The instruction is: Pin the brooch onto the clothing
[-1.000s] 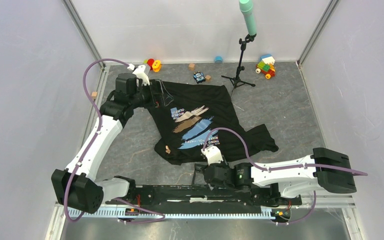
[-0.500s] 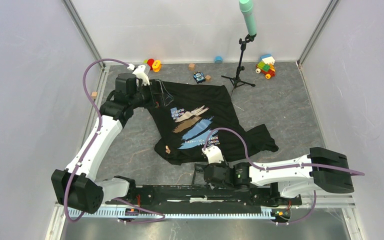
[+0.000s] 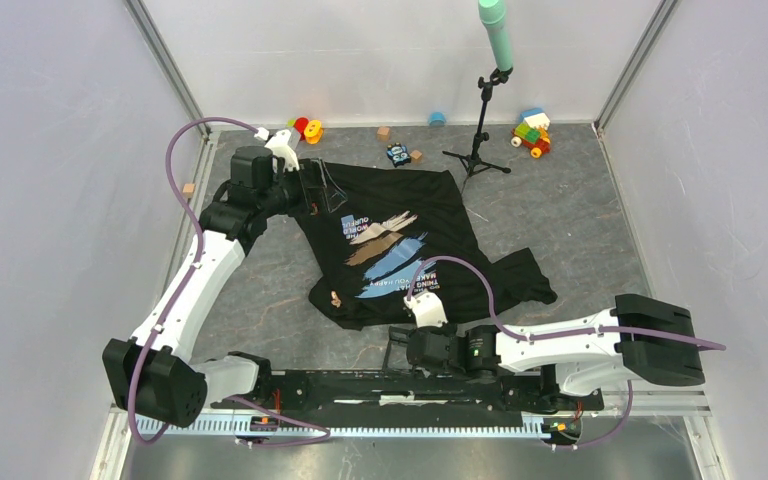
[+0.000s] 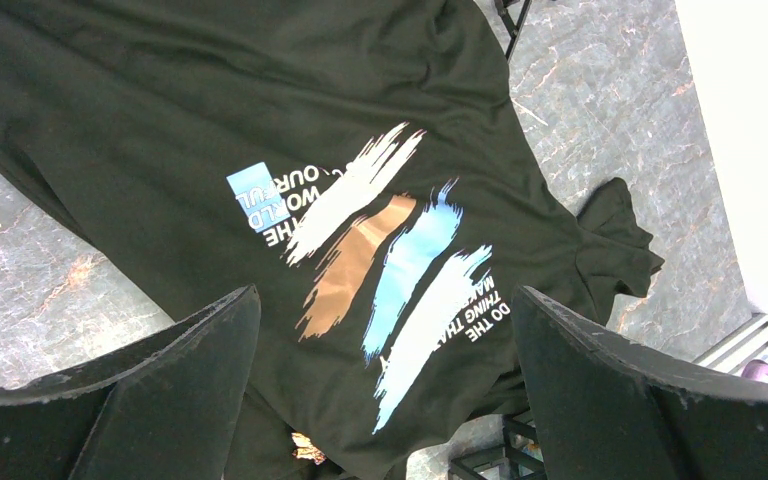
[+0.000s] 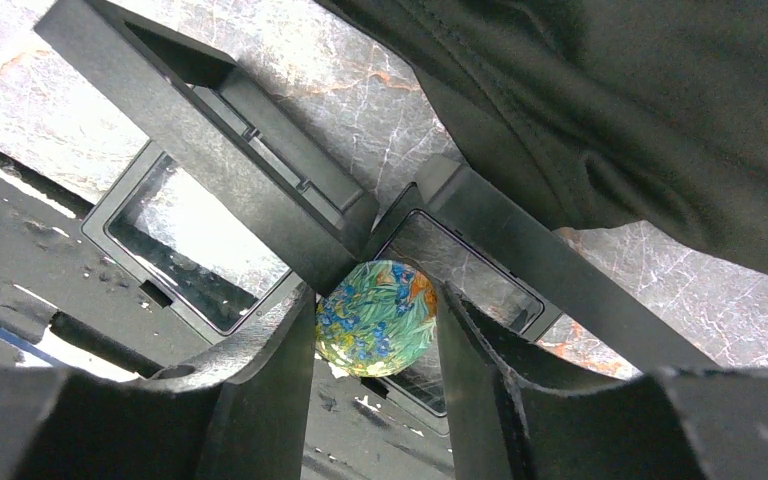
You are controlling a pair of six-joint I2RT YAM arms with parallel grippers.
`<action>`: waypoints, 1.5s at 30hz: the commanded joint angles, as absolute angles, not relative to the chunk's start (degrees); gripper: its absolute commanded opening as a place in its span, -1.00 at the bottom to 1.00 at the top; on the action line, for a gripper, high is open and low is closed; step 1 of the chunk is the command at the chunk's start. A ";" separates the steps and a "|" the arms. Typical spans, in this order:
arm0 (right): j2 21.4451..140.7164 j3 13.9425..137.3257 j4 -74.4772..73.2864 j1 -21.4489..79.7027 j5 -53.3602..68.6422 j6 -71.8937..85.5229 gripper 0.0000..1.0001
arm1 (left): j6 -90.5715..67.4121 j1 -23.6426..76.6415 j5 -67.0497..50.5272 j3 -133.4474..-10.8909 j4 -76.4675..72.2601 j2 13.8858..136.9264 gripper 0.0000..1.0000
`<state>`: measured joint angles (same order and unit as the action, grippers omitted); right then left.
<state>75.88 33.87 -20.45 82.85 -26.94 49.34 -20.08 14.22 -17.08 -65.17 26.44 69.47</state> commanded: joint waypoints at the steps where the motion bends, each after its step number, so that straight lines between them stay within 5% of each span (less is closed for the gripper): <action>1: 75.59 34.71 -21.45 82.81 -26.80 49.57 -0.09 | -19.78 13.97 -18.59 -64.95 24.26 68.55 1.00; 16: 65.50 32.64 -17.54 83.63 -26.03 43.85 -0.14 | -19.86 13.97 -19.95 -64.51 24.22 68.75 1.00; 24: 70.64 32.68 -17.46 83.67 -24.16 44.49 0.23 | -19.95 13.97 -20.65 -64.51 24.17 69.04 1.00; 31: 73.98 33.49 -19.32 83.67 -25.06 45.00 0.28 | -19.86 13.95 -20.74 -64.51 24.21 68.95 1.00; 39: 75.64 33.53 -19.58 83.75 -24.88 45.18 0.18 | -19.86 13.97 -20.84 -64.51 24.17 68.95 1.00; 45: 75.70 35.32 -22.55 83.76 -26.72 45.15 -0.14 | -19.95 13.97 -20.92 -64.53 24.17 69.13 1.00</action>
